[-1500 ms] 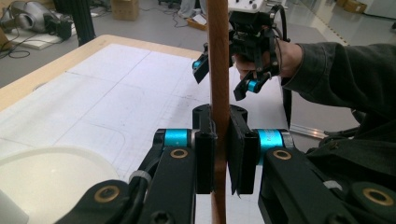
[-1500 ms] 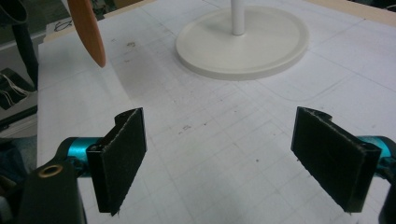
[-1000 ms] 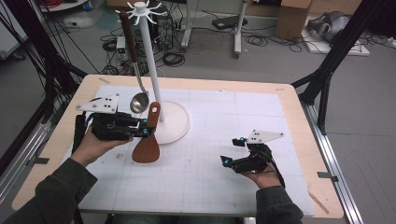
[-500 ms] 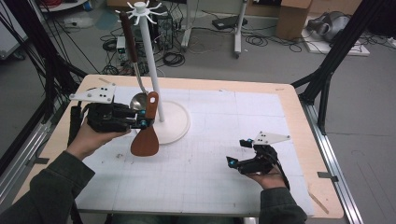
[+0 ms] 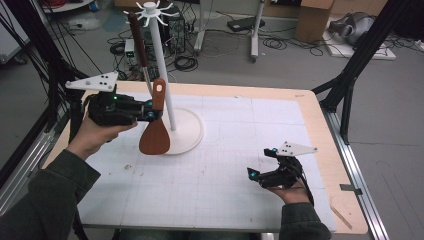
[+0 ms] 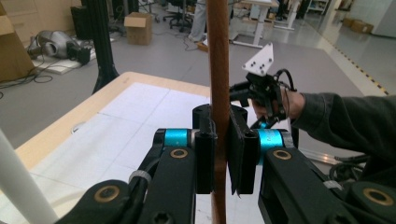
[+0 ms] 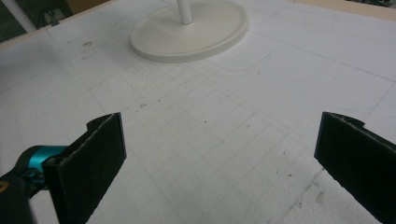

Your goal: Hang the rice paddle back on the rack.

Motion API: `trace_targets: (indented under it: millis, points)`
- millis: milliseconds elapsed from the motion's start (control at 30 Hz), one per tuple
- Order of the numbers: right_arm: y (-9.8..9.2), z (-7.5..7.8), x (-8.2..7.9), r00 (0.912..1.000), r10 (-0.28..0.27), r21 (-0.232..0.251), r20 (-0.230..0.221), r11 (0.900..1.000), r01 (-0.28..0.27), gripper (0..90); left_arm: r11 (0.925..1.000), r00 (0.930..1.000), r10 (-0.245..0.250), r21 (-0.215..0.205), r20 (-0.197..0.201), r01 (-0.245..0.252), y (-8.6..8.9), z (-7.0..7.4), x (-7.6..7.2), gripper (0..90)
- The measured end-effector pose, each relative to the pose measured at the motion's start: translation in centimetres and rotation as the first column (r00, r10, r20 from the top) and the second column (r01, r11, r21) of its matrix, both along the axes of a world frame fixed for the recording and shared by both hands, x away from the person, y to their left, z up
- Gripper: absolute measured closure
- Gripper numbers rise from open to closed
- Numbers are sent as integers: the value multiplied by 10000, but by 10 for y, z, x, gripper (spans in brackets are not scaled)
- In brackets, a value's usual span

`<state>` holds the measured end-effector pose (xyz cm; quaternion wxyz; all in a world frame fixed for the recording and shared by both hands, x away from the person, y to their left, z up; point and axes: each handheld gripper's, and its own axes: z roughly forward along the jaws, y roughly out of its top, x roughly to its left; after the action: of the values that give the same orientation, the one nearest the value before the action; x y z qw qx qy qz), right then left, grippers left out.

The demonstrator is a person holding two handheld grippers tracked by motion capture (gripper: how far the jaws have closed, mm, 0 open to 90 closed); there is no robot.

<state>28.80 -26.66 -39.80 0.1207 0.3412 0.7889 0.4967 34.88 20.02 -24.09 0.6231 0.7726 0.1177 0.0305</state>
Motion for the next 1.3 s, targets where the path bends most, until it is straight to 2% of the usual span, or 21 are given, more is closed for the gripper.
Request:
trace_targets:
  millis: [233,367,533,1000,1300]
  points:
    - [0,0,0,10000,-84,39,-23,10000,84,10,9989,9999,82,-460,-60,-85,5,12,11,820]
    - [0,0,-1,9999,-104,5,4,9999,104,10,9992,9999,150,-366,48,-149,4,20,15,820]
    - [-1,0,-1,10000,-69,-4,67,10000,69,10,9982,9998,158,-581,84,-153,7,30,20,820]
    - [1,-3,1,10000,-19,35,-47,10000,19,10,9967,9986,493,-662,196,-479,16,57,38,820]
    - [3,-4,2,10000,42,19,15,10000,-42,10,9952,9979,615,-772,186,-599,14,70,48,820]
